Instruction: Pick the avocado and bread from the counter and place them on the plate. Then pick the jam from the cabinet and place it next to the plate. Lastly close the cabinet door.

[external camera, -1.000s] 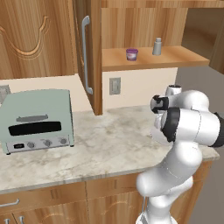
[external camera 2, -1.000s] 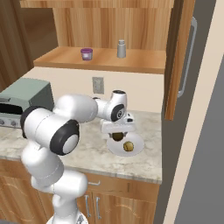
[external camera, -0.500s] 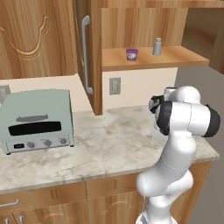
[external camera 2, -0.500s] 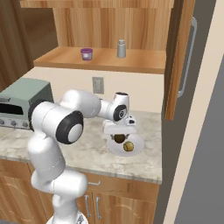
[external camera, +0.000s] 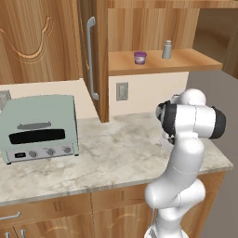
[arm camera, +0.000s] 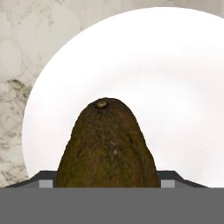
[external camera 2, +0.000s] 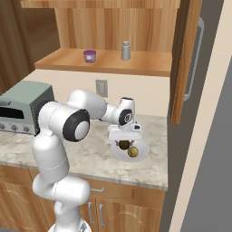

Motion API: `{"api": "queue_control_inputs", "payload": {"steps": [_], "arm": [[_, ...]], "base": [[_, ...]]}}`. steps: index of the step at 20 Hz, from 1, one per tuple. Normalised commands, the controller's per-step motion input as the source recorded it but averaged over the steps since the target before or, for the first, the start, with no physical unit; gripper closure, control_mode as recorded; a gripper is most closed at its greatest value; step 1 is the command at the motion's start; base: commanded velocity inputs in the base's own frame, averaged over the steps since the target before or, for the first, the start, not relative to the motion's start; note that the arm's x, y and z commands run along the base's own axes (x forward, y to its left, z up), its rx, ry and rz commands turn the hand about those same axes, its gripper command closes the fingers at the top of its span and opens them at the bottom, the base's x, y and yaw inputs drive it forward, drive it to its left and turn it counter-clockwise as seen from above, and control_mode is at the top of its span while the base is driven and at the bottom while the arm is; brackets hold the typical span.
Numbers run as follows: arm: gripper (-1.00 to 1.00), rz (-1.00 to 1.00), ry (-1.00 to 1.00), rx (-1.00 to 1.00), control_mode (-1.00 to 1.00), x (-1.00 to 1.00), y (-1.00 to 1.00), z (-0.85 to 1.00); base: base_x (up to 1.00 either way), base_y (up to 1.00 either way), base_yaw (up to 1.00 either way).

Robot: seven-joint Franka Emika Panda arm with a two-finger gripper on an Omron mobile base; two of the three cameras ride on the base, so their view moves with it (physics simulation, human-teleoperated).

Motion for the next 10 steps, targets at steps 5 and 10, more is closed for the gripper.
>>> {"api": "queue_control_inputs", "payload": {"steps": [5, 10], "arm": [[1.0, 0.0, 0.06, 0.0, -1.0, 0.08, -0.01, -0.16], [1.0, 0.0, 0.04, 0.0, -1.0, 0.01, -0.09, -0.12]], "base": [[0.0, 0.0, 0.0], [0.0, 0.0, 0.0]]}}
